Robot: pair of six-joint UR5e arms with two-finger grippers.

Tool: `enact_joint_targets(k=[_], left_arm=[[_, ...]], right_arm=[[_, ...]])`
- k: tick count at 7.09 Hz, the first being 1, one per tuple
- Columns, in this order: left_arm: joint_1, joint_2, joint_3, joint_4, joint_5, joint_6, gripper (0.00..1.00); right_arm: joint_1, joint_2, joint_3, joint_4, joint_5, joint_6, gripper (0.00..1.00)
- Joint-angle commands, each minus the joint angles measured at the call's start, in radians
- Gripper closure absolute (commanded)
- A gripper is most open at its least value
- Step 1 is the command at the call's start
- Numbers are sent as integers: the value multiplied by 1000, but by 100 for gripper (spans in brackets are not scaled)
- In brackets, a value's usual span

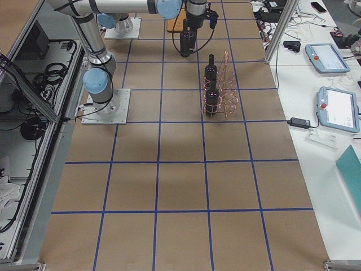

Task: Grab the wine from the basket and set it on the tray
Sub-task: 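Move the left gripper over the standing dark bottle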

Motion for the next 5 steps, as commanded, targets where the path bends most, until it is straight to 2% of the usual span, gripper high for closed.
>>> enact_joint_targets(k=[1,5], left_arm=[[-14,-40,-9,15,0,-15,2],[-25,-56,-27,18,-2,-24,13]], right_arm=[[0,1,0,1,3,0,0],[0,1,0,-1,1,0,0]])
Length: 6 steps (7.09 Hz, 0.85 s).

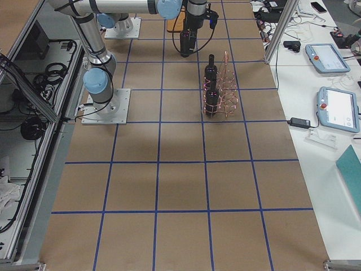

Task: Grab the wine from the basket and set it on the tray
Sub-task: 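Move the left gripper over the standing dark bottle, then lower the left gripper and close it on the bottle's neck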

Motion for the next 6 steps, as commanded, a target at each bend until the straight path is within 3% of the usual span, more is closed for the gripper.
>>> enact_joint_targets(k=[1,6], left_arm=[[-4,-3,-8,-9,2,-5,17],[-4,0,-20,-6,-7,-6,62]], right_arm=[[0,0,0,0,1,1,0],[0,2,0,0,-1,1,0]])
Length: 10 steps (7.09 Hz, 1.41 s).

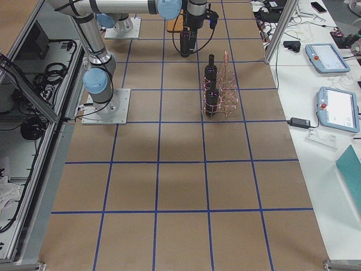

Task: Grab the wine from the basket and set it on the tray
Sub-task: 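Lower the left gripper and close it on the bottle's neck, then carry the bottle with the left gripper over the wooden tray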

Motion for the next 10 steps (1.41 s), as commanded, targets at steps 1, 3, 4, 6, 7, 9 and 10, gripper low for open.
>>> enact_joint_targets(k=[1,3,4,6,7,9,10], left_arm=[[0,7,1,1,-1,10,69],[0,25,4,-2,5,10,77],[3,39,17,-25,10,13,77],[21,77,8,-94,22,31,78],[55,105,-1,-126,41,67,79],[180,168,-1,-218,44,245,79],[254,202,-7,-264,44,346,80]], right_arm=[[0,0,0,0,1,1,0],[0,0,0,0,1,1,0],[0,0,0,0,1,1,0],[0,0,0,0,-1,-1,0],[0,0,0,0,-1,-1,0],[0,0,0,-2,-1,-1,0],[0,0,0,-2,-1,-1,0]])
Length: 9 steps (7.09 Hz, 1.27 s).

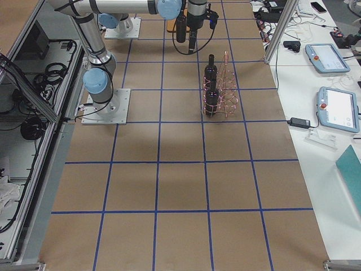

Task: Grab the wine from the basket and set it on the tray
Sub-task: 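Carry the bottle with the left gripper over the wooden tray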

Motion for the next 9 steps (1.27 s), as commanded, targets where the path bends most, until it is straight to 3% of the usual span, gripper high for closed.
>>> enact_joint_targets(k=[1,4,7,9], left_arm=[[163,84,-23,-81,2,211,80],[437,164,-115,-62,-5,529,84],[614,174,-247,177,-14,710,84],[723,164,-254,210,-52,779,84]], right_arm=[[0,0,0,0,0,0,0],[0,8,0,0,0,0,0],[0,8,0,0,0,0,0],[0,8,0,0,0,0,0]])
